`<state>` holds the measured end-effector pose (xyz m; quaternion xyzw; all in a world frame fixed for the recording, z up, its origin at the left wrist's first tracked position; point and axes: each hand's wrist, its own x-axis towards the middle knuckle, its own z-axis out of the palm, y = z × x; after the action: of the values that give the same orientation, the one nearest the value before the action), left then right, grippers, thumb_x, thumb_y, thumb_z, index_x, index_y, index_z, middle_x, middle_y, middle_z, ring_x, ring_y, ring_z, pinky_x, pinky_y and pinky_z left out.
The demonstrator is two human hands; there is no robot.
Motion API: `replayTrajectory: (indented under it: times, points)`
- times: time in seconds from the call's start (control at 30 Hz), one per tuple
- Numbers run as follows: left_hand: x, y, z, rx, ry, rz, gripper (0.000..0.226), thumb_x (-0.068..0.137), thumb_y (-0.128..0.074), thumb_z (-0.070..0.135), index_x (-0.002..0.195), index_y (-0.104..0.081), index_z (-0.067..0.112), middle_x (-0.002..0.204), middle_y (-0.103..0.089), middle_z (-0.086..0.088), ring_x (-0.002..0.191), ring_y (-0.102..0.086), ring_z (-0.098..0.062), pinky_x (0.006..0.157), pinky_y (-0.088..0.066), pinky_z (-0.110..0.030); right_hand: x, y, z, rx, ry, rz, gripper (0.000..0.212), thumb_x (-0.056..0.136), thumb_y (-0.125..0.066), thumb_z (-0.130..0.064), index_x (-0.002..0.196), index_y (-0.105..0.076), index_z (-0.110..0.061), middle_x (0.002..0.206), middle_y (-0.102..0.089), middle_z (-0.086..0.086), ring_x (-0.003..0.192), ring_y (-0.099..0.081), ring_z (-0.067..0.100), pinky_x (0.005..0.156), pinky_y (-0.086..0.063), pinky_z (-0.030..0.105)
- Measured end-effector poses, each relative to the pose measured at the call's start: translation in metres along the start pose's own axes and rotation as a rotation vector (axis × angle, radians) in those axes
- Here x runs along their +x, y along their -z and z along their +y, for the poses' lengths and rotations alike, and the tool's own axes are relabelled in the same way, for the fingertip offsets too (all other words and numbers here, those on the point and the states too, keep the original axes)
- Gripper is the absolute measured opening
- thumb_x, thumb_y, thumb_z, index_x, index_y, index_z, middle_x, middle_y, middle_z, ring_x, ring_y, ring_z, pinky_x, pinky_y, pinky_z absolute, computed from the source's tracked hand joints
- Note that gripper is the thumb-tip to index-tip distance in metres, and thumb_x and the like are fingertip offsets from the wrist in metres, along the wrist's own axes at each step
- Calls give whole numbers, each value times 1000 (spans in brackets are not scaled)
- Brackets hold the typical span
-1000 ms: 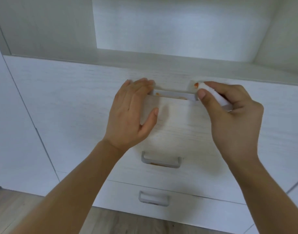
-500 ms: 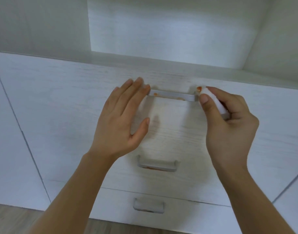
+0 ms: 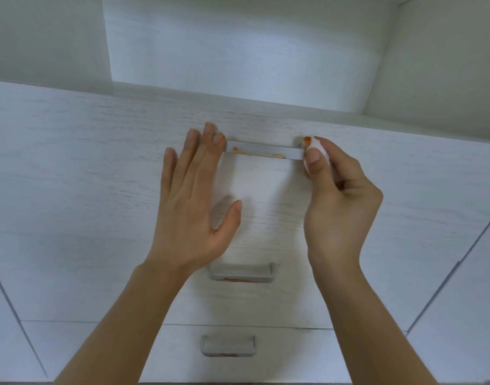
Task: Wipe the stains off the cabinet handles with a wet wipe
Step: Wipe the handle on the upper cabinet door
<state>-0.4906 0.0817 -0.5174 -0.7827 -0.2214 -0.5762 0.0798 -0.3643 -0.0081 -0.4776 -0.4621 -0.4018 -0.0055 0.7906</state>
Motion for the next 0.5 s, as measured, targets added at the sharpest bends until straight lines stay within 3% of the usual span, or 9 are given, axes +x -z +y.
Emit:
replayTrajectory:
  times: [0.33,0.5]
  points:
    - [0,-2,-1,-63,21,-1,74,85,-49,28,148,-13,13,156,-14,-3,147,-4,-19,118,5,-39,5,5,-2,-3,-15,-71,15,91,-62,-21,100,-73,-25,98,-72,-8,96,-65,1,87,-48,12]
    - [1,-3,-2,-71,13,13,75,83,-49,27,148,-14,12,156,-18,-5,147,-6,-20,118,4,-39,12,15,-4,117,-31,97,11,89,-64,-20,94,-72,-25,91,-74,-12,88,-66,0,88,-54,26]
